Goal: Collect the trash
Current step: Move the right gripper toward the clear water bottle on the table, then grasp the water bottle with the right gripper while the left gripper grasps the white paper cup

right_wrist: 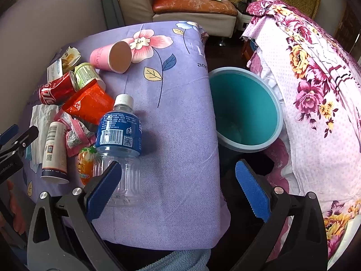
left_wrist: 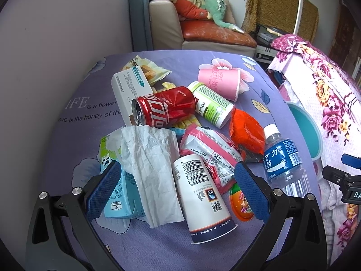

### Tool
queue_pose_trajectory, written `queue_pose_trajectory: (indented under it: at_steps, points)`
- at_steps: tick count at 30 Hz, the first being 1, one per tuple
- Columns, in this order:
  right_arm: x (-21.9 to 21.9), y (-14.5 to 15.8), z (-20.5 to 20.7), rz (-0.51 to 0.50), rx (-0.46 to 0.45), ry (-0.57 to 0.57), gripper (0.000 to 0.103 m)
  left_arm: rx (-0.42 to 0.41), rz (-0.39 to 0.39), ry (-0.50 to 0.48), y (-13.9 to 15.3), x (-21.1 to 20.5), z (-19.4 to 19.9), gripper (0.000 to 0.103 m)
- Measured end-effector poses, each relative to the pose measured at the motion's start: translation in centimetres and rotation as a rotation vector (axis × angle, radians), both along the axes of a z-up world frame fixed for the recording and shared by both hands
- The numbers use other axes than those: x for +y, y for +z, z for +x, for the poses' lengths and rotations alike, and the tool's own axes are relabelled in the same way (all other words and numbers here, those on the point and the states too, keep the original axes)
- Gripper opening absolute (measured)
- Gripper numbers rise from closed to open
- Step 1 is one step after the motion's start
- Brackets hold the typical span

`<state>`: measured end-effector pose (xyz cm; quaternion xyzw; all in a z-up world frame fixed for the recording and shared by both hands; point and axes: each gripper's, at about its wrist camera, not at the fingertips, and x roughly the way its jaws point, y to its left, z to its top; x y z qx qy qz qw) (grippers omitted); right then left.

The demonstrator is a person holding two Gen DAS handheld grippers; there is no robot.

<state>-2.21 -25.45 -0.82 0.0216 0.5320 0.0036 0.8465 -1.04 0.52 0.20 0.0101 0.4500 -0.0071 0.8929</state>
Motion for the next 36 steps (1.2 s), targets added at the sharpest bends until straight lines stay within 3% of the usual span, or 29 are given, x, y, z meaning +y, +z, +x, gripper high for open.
queue_pose_trajectory:
  at_steps: [36]
  points:
    - [1.8, 0.3, 1.0, -0.001, 0.043, 0.045, 0.097, 0.050, -0.053, -0.044, -1.1, -0.2, 0.2, 0.100]
